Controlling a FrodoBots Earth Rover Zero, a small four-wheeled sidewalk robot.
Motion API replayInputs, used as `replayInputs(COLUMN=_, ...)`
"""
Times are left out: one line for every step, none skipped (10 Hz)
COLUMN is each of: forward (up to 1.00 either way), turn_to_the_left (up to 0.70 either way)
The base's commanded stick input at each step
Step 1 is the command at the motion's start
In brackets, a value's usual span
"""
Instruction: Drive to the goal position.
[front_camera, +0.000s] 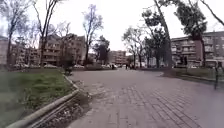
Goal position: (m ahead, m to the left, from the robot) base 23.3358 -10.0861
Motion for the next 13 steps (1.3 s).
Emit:
replayInputs(forward=0.7, turn_to_the_left=0.0)
replayInputs(forward=0.7, turn_to_the_left=0.0)
replayInputs(forward=0.7, turn_to_the_left=0.0)
replayInputs(forward=0.7, turn_to_the_left=0.0)
replayInputs(forward=0.7, turn_to_the_left=0.0)
replayInputs(forward=0.7, turn_to_the_left=0.0)
replayInputs(forward=0.7, turn_to_the_left=-0.02)
replayInputs(forward=0.7, turn_to_the_left=-0.27)
replayInputs(forward=0.7, turn_to_the_left=-0.27)
replayInputs(forward=0.7, turn_to_the_left=-0.02)
replayInputs(forward=0.7, turn_to_the_left=0.0)
replayInputs(forward=0.7, turn_to_the_left=0.0)
replayInputs(forward=0.7, turn_to_the_left=0.0)
